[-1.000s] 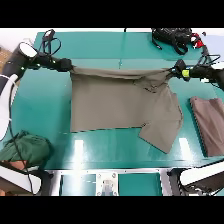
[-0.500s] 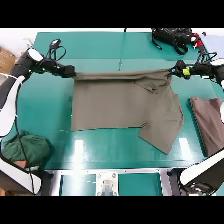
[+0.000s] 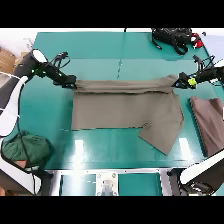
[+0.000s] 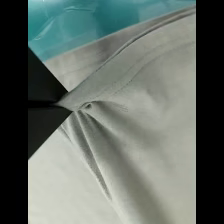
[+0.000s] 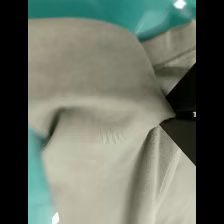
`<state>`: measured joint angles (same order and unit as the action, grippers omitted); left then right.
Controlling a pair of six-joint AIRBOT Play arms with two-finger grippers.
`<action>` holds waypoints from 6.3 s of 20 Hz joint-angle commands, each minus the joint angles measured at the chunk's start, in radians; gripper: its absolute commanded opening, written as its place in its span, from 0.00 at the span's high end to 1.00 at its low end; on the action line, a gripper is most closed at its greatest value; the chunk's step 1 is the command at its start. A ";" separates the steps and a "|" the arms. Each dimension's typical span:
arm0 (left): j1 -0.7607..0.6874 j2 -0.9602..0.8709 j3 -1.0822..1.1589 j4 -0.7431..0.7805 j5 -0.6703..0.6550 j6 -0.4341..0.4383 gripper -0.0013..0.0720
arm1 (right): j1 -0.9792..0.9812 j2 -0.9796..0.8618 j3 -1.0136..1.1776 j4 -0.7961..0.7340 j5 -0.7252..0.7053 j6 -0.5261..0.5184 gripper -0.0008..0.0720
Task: Fold the shirts.
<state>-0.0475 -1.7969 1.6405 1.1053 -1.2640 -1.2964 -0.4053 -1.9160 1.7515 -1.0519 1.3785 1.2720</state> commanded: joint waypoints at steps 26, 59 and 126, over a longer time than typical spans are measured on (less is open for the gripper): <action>0.046 0.575 -0.621 0.088 -0.180 -0.276 0.95 | -0.163 0.586 -0.653 -0.299 0.106 0.314 0.97; -0.153 0.605 -1.047 -0.126 0.504 -0.322 0.95 | -0.087 0.817 -1.207 -0.094 -0.117 0.326 0.96; -0.182 -0.048 0.101 -0.193 0.216 -0.187 0.95 | -0.030 -0.072 0.100 0.262 0.227 -0.116 0.96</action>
<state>-0.1482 -1.8263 1.7439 0.9478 -1.1042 -1.5143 -0.4614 -2.0457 1.7908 -0.7982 1.5501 1.0966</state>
